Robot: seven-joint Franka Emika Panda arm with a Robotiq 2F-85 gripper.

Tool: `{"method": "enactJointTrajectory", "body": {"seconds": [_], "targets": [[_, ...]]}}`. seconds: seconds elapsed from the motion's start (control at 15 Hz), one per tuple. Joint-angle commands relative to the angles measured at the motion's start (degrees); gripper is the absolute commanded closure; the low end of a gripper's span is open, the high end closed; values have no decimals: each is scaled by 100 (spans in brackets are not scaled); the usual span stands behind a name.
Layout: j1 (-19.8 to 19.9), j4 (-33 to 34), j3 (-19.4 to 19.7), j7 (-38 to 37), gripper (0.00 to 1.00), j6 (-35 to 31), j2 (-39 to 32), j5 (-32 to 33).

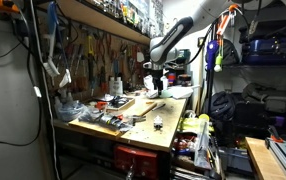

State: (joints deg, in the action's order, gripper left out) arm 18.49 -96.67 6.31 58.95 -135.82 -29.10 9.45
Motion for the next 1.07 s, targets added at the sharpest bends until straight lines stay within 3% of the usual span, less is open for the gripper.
{"method": "enactJointTrajectory", "body": {"seconds": [0.0,0.2,0.33,0.67,1.0], "targets": [[155,445,-154,399,0,225,-359,-212],[256,642,-259,645,4,288,-540,-454],[265,766,-261,705,19,342,-650,-509],[243,1004,-266,728,43,524,-860,-496],[258,1204,-343,745,42,720,-1015,-552]]}}
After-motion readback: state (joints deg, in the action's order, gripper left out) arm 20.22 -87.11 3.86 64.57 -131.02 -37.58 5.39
